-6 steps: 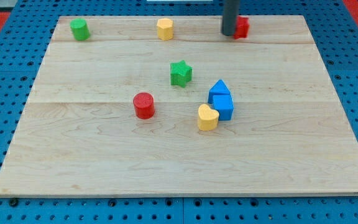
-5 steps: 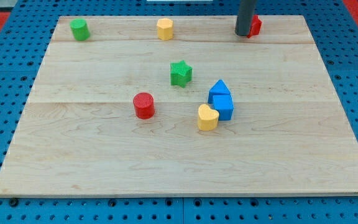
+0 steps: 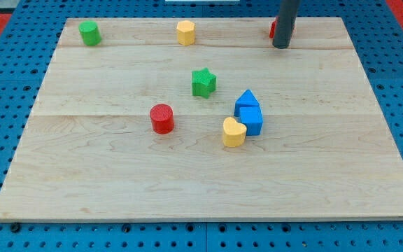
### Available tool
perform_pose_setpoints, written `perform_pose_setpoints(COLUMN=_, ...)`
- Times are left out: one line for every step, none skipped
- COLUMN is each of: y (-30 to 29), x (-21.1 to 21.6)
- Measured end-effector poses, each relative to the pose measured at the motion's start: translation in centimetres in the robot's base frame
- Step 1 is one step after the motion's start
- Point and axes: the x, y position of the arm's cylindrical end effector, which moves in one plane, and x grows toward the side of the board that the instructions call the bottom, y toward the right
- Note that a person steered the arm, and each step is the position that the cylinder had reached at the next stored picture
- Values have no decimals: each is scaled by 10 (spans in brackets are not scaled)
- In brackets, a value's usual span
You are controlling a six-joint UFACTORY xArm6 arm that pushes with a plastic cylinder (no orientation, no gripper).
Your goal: Separate the blue blocks slightly
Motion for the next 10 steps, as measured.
perform_pose_setpoints(y=18, x=-2)
perform_pose_setpoints(y=18, x=-3)
perform_pose_setpoints(y=18, x=2)
perform_pose_setpoints(y=12, x=53)
perform_pose_setpoints(y=-7, x=115)
perform_pose_setpoints(y=-59, x=151)
perform_pose_setpoints(y=-27, x=209)
perform_pose_setpoints(y=-40, x=272)
perform_pose_setpoints(y=-157, x=261)
perform_pose_setpoints(y=-192, x=219)
